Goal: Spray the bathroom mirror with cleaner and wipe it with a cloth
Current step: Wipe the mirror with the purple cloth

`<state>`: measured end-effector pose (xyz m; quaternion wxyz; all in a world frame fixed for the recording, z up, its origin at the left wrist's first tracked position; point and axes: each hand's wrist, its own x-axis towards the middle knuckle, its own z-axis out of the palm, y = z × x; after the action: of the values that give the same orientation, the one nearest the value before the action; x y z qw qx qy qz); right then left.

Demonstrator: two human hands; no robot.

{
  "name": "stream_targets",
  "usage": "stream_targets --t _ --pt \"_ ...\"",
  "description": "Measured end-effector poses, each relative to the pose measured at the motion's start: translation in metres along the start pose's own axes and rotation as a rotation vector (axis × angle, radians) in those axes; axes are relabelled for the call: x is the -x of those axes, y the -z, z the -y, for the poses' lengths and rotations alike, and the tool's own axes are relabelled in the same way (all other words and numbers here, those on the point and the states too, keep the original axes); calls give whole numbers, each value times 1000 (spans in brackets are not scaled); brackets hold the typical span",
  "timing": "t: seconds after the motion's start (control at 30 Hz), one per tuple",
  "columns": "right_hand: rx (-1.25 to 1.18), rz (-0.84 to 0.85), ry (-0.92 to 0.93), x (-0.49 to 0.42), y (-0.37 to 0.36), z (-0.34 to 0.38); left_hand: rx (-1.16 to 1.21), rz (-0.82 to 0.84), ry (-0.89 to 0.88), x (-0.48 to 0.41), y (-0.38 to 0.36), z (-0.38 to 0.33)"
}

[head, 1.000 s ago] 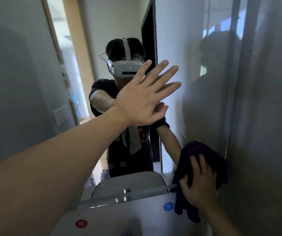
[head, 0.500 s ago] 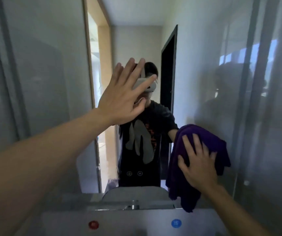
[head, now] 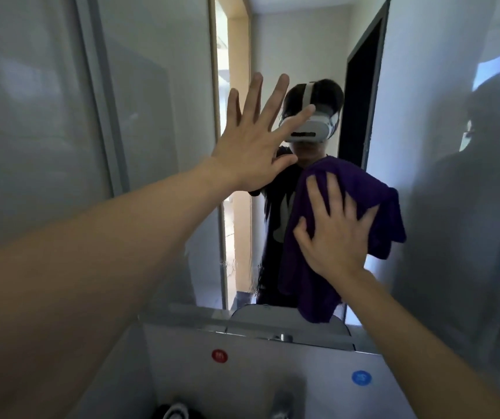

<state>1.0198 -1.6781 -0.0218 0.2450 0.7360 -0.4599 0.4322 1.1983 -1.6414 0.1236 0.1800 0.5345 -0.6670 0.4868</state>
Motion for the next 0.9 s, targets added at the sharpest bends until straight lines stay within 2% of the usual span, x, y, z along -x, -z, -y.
stream_targets --t 0.1,0.3,0.53,0.7,0.9 --pt "2 8 78 16 -16 18 -6 -19 -5 0 -3 0" --pt "34 211 464 103 -73 40 19 -90 -3 0 -13 1" --pt "124 256 568 163 -88 -28 2 -144 -23 -2 -24 4" --pt "79 273 462 167 -63 -87 2 -169 -21 -2 -27 6" --pt "33 76 57 98 -10 -120 3 -173 -14 0 -27 6"
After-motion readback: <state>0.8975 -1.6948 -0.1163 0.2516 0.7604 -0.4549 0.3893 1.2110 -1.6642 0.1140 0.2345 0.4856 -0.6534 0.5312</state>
